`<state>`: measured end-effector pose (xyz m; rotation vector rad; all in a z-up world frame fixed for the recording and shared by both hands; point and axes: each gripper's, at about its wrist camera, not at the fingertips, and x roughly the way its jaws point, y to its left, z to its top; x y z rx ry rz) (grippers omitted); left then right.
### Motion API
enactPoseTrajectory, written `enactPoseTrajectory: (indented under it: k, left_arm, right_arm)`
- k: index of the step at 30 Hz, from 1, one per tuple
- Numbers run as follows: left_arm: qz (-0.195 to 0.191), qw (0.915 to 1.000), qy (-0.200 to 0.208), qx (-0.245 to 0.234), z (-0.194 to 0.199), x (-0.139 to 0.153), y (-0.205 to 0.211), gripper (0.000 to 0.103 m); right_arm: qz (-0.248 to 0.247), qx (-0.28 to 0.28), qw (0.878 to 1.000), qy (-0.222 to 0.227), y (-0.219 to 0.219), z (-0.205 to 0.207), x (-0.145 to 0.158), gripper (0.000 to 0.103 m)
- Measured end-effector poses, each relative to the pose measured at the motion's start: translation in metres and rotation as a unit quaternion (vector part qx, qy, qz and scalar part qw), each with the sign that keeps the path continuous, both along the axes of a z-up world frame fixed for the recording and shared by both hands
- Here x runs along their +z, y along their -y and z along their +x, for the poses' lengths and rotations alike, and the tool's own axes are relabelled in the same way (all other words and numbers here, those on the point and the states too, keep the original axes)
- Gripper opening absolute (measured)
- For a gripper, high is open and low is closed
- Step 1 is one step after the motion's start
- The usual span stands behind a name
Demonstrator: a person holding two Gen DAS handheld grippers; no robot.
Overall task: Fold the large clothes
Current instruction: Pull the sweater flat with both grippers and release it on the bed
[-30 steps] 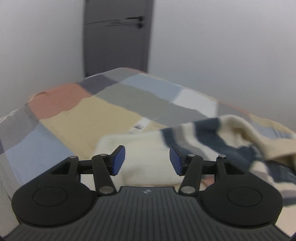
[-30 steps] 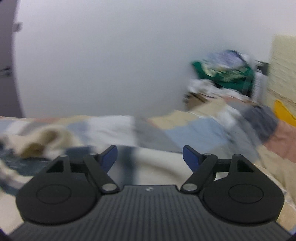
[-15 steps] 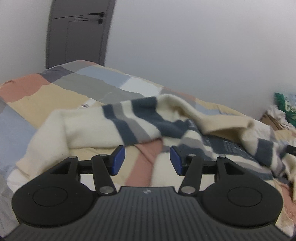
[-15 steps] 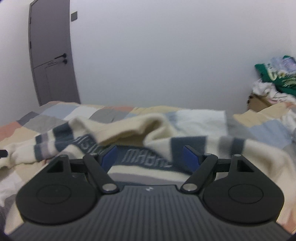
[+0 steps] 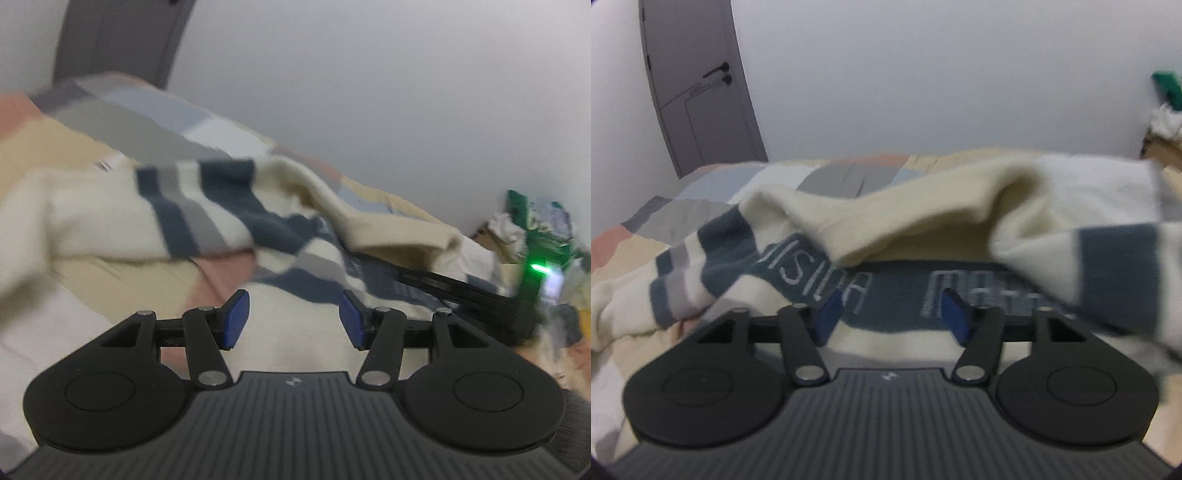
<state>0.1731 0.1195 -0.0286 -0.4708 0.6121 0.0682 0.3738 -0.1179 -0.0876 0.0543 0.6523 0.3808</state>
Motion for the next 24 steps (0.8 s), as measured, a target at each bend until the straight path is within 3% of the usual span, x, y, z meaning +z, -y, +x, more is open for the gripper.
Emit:
enactPoseTrajectory:
  k: [5,7,13,18,24]
  left_arm:
    - [-0.027,0.9995,0.0,-0.017,0.023,-0.016,0.001,0.06]
    - [-0.027,0.9995,-0.002,-0.015,0.036,-0.024,-0.005,0.06]
    - [-0.034,0.9993,-0.013,-0.005,0.067,-0.053,-0.022,0.06]
    - [-0.037,0.9988,-0.033,-0.003,0.088,-0.076,-0.027,0.06]
    - [-0.056,0.9975,-0.04,0.01,0.1,-0.084,-0.034,0.06]
  right_arm:
    - [-0.038,0.018,0.999,0.016,-0.047,0.048,-0.031,0.056]
    - [-0.054,0.011,0.997,0.044,-0.064,0.069,-0.034,0.055]
    - [-0.023,-0.05,0.992,0.114,-0.09,0.135,-0.024,0.054]
    - [-0.017,-0.07,0.993,0.09,-0.093,0.184,-0.029,0.053]
    - [-0.024,-0.018,0.995,0.099,-0.081,0.169,-0.029,0.054]
